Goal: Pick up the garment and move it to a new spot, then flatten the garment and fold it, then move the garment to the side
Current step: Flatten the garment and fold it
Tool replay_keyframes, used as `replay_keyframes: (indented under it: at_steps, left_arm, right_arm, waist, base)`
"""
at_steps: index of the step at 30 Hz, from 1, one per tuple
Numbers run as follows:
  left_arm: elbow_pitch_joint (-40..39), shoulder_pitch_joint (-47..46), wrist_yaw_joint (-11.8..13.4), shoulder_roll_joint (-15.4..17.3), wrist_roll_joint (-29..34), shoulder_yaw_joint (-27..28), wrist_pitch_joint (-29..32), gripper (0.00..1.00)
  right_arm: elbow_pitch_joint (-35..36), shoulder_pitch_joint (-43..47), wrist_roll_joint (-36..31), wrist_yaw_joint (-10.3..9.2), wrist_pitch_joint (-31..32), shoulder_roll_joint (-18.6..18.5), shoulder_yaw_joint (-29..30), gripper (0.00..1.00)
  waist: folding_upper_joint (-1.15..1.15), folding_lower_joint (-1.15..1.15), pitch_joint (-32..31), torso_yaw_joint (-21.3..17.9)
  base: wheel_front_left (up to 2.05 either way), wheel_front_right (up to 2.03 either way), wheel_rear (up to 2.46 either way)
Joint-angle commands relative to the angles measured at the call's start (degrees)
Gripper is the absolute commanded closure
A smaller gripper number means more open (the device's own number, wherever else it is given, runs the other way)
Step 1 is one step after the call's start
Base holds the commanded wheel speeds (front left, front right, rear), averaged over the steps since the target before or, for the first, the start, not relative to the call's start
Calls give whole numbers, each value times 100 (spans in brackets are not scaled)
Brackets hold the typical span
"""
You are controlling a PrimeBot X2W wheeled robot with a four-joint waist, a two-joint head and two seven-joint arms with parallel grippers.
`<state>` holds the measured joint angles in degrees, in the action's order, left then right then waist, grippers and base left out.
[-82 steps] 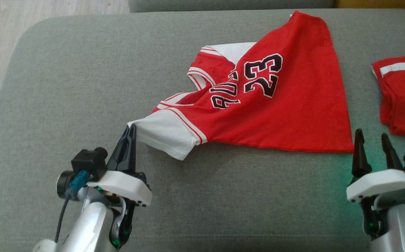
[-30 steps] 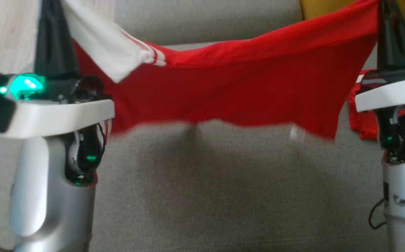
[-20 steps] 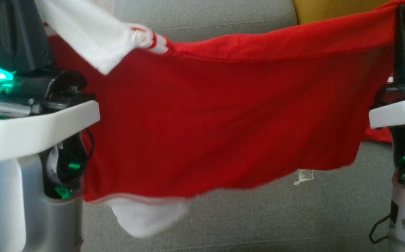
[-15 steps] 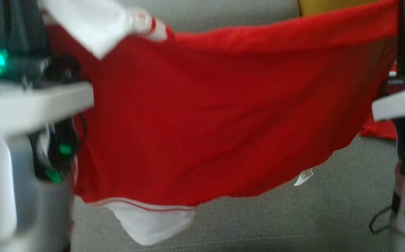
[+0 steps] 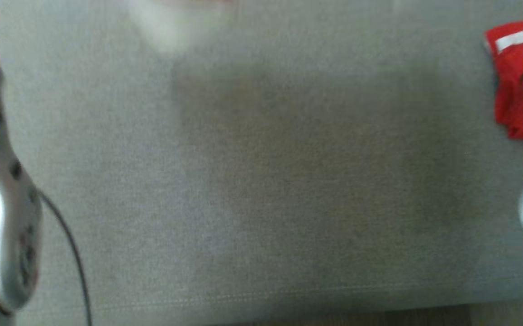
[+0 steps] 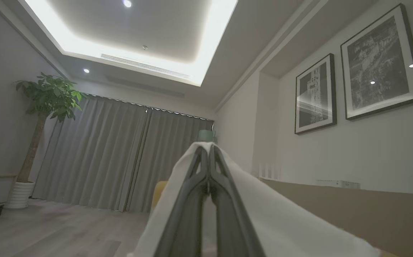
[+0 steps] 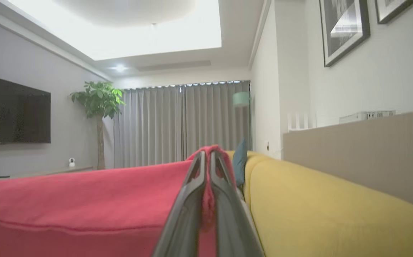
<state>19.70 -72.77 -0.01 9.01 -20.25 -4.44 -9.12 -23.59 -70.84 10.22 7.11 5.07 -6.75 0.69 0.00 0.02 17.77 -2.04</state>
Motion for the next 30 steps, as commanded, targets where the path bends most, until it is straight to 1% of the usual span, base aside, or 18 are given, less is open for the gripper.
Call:
replay_keyframes:
  at_steps: [1,3,5,9,11,15,20,22,23,25,30]
  left_arm:
    - [162,-518,-14,251,43,191,-245,100]
    - [494,-804,-63,201,29,226,-427,100]
    - [715,-917,-133,156,31,236,-517,100]
    - [1066,-692,-333,71,97,125,-573,100]
    - [1207,-466,-423,24,130,53,-581,100]
    - [1217,247,-567,-79,198,-2,-585,100]
    - [1186,1379,-645,-141,251,132,-586,100]
    - [1172,1839,-672,-142,299,153,-586,100]
    - [1172,1839,-672,-142,299,153,-586,100]
    - [1150,2283,-697,-122,352,139,-586,100]
    - [1092,3279,-735,21,470,-46,-587,100]
  right_arm:
    - [-246,-595,-92,37,-486,6,-6,100]
    - [-753,-980,-165,37,-997,-10,58,100]
    - [-1211,-1186,-164,37,-1356,-9,93,100]
    - [-1985,-1164,-50,37,-1674,-74,-4,100]
    - [-2301,-1023,31,37,-1743,-138,-40,100]
    - [-2866,-507,271,37,-1841,-192,-104,100]
    - [-3435,351,636,37,-1849,-204,-468,100]
    - [-3576,702,797,37,-1808,-210,-662,100]
    - [-3576,702,797,37,-1808,-210,-662,100]
    - [-3655,1029,956,37,-1756,-228,-867,100]
    - [-3659,1748,1317,37,-1582,-343,-1386,100]
  waist:
    - [0,-2,386,139]
    - [0,-2,423,189]
    - [0,-2,473,232]
    - [0,-2,604,311]
    - [0,-2,694,357]
    - [0,-2,752,423]
    - [0,-2,600,494]
    - [0,-2,481,512]
    - [0,-2,481,512]
    - [0,-2,339,519]
    - [0,-2,-63,511]
  base:
    - [0,0,0]
    - [0,0,0]
    - [0,0,0]
    - [0,0,0]
    - [0,0,0]
    - [0,0,0]
    - [0,0,0]
    - [0,0,0]
    - [0,0,0]
    - [0,0,0]
    - [0,0,0]
